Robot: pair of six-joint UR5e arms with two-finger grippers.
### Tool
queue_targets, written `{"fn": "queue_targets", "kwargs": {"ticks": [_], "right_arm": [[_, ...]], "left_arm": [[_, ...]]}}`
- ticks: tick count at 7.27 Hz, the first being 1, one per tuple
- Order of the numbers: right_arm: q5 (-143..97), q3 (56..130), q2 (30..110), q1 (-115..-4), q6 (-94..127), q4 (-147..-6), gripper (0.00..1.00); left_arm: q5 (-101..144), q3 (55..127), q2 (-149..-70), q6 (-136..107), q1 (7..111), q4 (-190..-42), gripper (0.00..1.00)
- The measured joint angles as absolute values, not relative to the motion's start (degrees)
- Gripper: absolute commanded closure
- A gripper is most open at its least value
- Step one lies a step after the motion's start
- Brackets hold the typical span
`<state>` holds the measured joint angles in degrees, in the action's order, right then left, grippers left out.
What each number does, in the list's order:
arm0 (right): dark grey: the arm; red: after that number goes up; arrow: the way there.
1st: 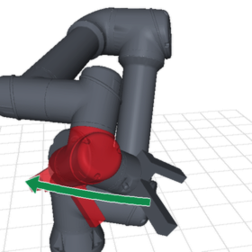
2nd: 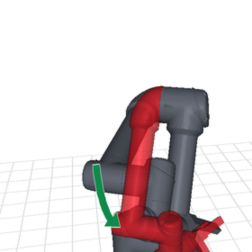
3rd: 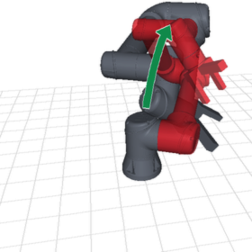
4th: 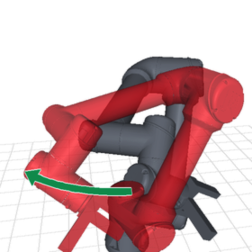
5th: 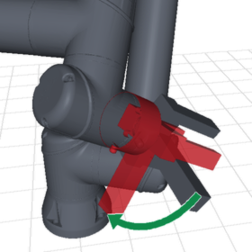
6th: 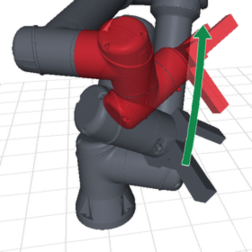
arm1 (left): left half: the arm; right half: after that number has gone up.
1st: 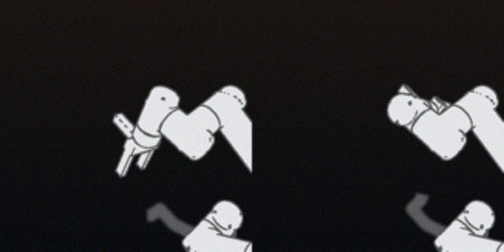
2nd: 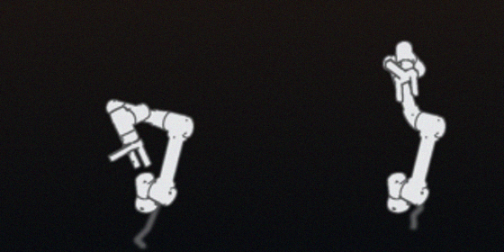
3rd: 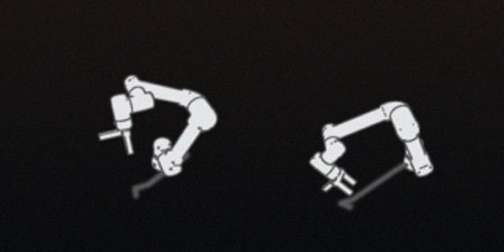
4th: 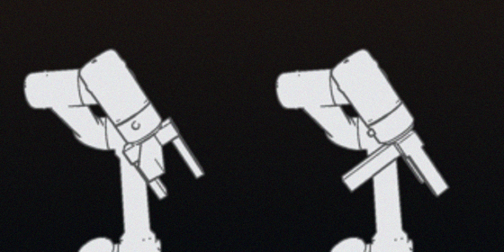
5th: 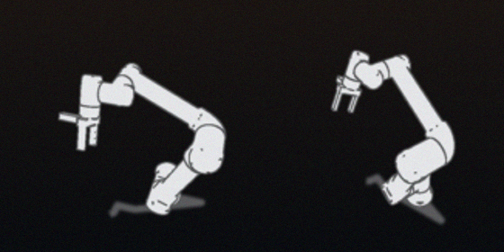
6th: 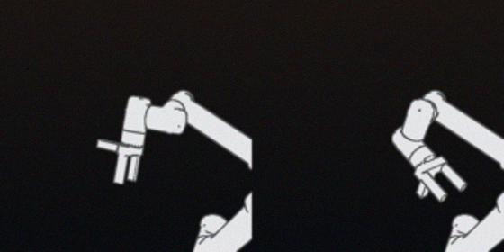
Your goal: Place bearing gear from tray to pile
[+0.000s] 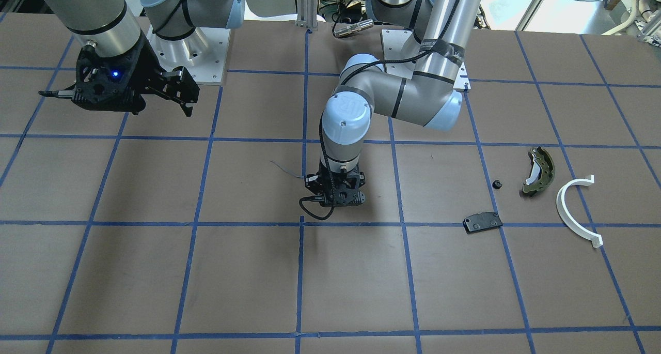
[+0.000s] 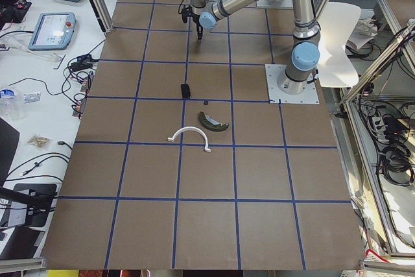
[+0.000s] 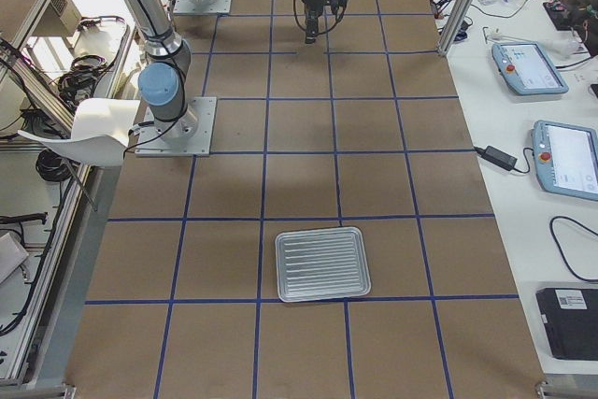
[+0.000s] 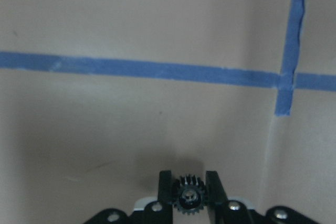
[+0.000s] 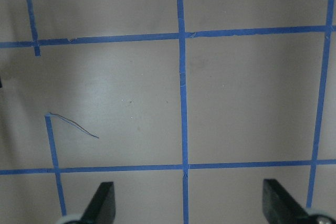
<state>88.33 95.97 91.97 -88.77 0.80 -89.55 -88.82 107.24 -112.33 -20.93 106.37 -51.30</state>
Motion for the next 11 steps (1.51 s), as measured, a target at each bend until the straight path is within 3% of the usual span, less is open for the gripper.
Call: {"fn": "queue_targets", "kwargs": {"ticks": [4,9,10,11], "right_arm": [[88.63,95.98,92.02,-88.77,0.87,-89.17,0.0],[88.79,95.96,92.07,-88.77,0.84,-89.11,0.0],[88.71,95.94,92.09,-88.77,0.86,-89.1,0.0],[88.86,95.95,92.09,-88.77,0.87,-89.05,0.0]], "left_arm": [[-93.84,106.48,-103.79,2.12,86.54,-69.65,1.0],[-97.63,115.18,-103.26,24.28,67.92,-62.75,0.97],[-97.63,116.63,-103.27,25.04,66.7,-62.11,0.01],[-97.59,117.3,-103.52,25.32,66.11,-61.57,0.0]]}}
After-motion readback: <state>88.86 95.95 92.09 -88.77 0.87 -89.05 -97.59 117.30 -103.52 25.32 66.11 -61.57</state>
